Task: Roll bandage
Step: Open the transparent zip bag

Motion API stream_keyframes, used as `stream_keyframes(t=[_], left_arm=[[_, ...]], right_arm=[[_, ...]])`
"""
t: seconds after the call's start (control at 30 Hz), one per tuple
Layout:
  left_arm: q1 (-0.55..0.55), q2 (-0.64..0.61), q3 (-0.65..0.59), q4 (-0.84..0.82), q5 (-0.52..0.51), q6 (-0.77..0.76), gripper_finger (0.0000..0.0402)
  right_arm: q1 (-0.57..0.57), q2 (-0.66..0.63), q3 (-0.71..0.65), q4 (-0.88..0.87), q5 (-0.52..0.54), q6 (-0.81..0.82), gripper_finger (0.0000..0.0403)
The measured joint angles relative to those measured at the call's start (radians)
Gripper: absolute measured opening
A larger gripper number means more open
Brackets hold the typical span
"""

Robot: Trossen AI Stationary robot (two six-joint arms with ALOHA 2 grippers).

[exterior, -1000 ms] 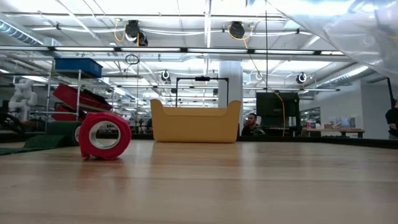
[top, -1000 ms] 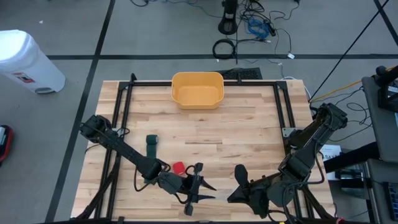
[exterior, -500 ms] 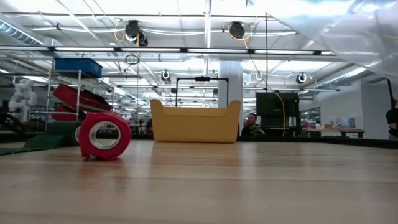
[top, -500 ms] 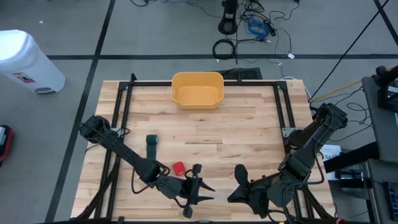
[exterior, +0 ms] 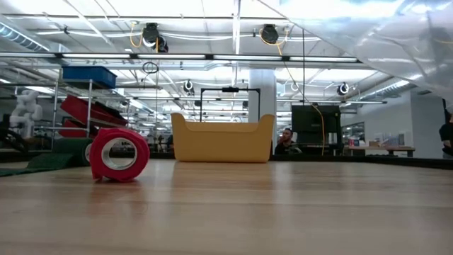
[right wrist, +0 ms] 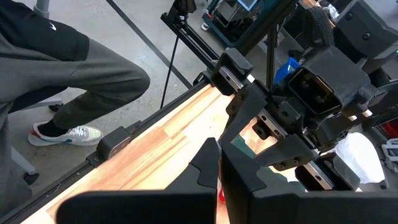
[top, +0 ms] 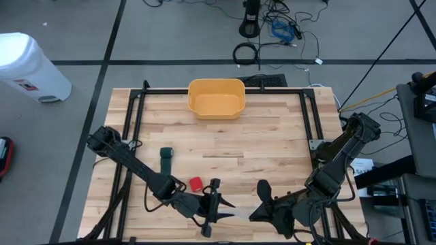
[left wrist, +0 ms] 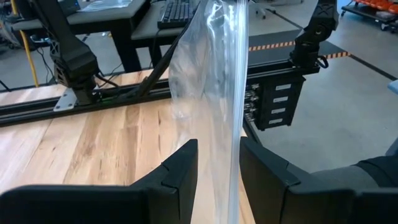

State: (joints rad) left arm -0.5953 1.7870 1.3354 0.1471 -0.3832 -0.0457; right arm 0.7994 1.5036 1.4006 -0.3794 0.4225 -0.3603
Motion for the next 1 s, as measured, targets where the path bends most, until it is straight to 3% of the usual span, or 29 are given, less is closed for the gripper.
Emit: stream_keyframes(t=[1.0], left_arm=[[-0.005, -0.004, 0.021, 0.001, -0.001, 0.007, 0.0122]], right_arm=[[0.0, 0.0, 0.0, 0.0, -0.001, 0.0, 0.0]])
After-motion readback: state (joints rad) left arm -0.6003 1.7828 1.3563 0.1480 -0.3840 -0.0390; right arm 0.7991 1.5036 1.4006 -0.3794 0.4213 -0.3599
